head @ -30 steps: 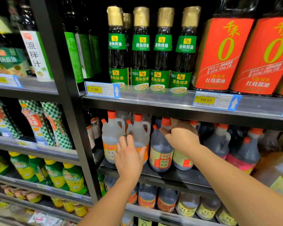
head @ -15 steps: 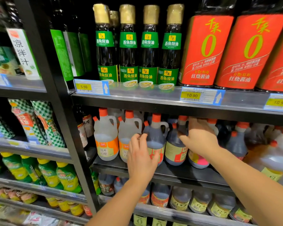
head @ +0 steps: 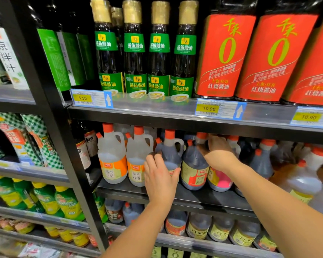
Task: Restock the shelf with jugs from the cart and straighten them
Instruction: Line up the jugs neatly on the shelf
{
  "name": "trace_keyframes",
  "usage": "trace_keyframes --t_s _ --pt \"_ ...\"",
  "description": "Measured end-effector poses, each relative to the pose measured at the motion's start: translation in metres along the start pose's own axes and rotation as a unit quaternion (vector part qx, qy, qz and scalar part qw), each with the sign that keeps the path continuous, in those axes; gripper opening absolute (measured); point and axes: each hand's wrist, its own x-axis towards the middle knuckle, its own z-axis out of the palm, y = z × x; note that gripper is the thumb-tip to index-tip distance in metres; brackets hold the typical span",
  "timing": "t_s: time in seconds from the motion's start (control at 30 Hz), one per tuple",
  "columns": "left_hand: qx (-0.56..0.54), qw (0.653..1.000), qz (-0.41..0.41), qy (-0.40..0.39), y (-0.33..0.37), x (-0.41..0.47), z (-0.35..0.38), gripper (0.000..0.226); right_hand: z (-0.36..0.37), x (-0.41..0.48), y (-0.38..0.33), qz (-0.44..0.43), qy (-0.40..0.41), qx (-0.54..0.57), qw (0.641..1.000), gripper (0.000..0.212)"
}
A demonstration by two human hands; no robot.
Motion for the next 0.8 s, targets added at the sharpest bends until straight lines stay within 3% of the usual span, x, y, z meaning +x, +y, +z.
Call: trace_keyframes --t_s 0.8 --pt "0.008 1.0 0.027 -0.01 -0.011 -0.002 0.003 0.054 0.002 -0.024 0.007 -0.017 0.04 0.028 0.999 0.039"
